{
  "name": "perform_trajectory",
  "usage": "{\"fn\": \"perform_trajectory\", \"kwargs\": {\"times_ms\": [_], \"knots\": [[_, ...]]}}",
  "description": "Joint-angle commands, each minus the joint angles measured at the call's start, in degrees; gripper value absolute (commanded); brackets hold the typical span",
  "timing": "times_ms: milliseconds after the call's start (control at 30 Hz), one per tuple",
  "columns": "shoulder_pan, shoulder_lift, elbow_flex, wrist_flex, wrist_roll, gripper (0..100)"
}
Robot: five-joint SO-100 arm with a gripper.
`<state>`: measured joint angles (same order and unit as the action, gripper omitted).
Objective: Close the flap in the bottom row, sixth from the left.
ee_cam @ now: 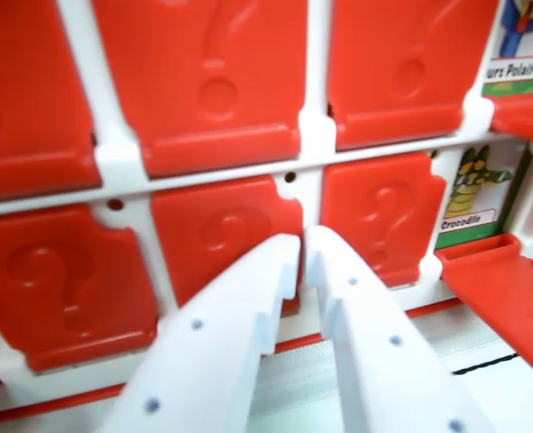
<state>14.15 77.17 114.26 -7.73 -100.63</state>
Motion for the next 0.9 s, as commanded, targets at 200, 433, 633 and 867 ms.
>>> {"fn": "perform_trajectory", "kwargs": {"times_ms": [200, 433, 633, 867], "knots": [[-1.93, 8.70, -4.57, 6.24, 1.93, 0], [-3.60, 20.92, -4.83, 20.04, 4.13, 0], [-7.12, 32.96, -6.24, 36.04, 7.12, 0], [-11.16, 46.32, -5.54, 45.09, 7.91, 0]]}}
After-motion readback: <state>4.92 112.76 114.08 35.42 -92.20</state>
